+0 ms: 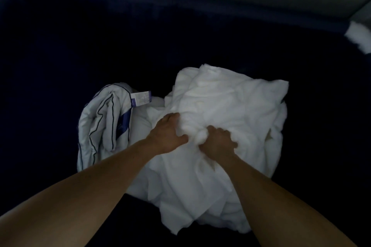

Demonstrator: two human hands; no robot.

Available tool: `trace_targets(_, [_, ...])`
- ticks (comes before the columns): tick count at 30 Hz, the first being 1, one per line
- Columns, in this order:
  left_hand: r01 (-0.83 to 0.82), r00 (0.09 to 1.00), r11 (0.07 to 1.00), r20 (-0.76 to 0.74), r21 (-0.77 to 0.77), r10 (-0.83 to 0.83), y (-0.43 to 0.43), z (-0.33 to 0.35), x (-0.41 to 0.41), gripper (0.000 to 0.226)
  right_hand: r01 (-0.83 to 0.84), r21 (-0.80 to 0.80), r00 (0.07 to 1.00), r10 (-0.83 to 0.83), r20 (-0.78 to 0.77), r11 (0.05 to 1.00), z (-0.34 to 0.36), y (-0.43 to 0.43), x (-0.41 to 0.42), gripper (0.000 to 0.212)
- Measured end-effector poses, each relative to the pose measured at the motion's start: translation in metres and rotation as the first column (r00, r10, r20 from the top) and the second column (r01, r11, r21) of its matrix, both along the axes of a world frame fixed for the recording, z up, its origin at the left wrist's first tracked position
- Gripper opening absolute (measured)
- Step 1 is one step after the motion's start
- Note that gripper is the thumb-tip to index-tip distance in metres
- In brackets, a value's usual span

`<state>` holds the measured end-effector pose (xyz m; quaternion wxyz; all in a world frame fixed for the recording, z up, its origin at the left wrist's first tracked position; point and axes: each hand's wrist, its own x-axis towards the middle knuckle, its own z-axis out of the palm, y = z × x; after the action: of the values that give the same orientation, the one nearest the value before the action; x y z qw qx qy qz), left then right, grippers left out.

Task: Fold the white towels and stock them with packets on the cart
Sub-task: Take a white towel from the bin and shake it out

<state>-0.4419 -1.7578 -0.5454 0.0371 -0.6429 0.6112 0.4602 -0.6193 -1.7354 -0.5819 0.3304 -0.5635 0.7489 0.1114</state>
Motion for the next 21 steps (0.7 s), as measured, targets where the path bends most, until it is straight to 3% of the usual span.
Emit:
trace_targets(3, [0.054, 0.997, 0.997, -0.048, 0.049, -0.052, 0.005, 0.012, 0.000, 0.140, 0.004, -0.143, 0.959, 0.037, 0.282, 0.990, 0.019, 0.011, -0.019, 0.047])
trace_targets(5, [0.123, 0.989, 0.990, -0.088, 0.070, -0.117, 0.008, 0.024, -0.002, 0.145, 0.174, -0.204, 0.873, -0.054, 0.485, 0.963, 0.035, 0.014, -0.037, 0.032])
trace_targets(7, [0.169, 0.980, 0.983, -0.122, 0.075, -0.159, 0.010, 0.039, -0.009, 0.142, 0.370, -0.140, 0.726, -0.191, 0.661, 0.919, 0.074, 0.013, -0.049, 0.037])
trace_targets(10, [0.200, 0.965, 0.979, -0.180, 0.036, -0.190, 0.014, 0.065, -0.033, 0.141, 0.387, -0.031, 0.590, -0.222, 0.777, 0.922, 0.131, 0.012, -0.067, 0.021])
trace_targets(12, [0.136, 0.945, 0.991, -0.296, -0.020, -0.136, 0.017, 0.081, -0.058, 0.144, 0.461, 0.064, 0.385, -0.265, 0.884, 0.885, 0.159, 0.015, -0.081, 0.016])
trace_targets(14, [0.025, 0.915, 0.994, -0.398, -0.102, -0.064, 0.020, 0.103, -0.082, 0.125, 0.502, 0.154, 0.196, -0.285, 0.938, 0.851, 0.181, 0.019, -0.096, 0.040])
trace_targets(15, [-0.035, 0.903, 0.987, -0.428, -0.156, -0.036, 0.022, 0.115, -0.092, 0.110, 0.499, 0.165, 0.164, -0.280, 0.946, 0.851, 0.191, 0.021, -0.104, 0.042])
trace_targets(18, [-0.148, 0.897, 0.954, -0.442, -0.261, 0.018, 0.029, 0.156, -0.120, 0.059, 0.468, 0.071, 0.150, -0.159, 0.976, 0.881, 0.225, 0.028, -0.128, 0.048])
trace_targets(21, [-0.287, 0.847, 0.923, -0.519, -0.257, 0.118, 0.038, 0.194, -0.144, 0.045, 0.474, -0.060, 0.180, -0.030, 0.983, 0.878, 0.250, 0.042, -0.154, 0.065])
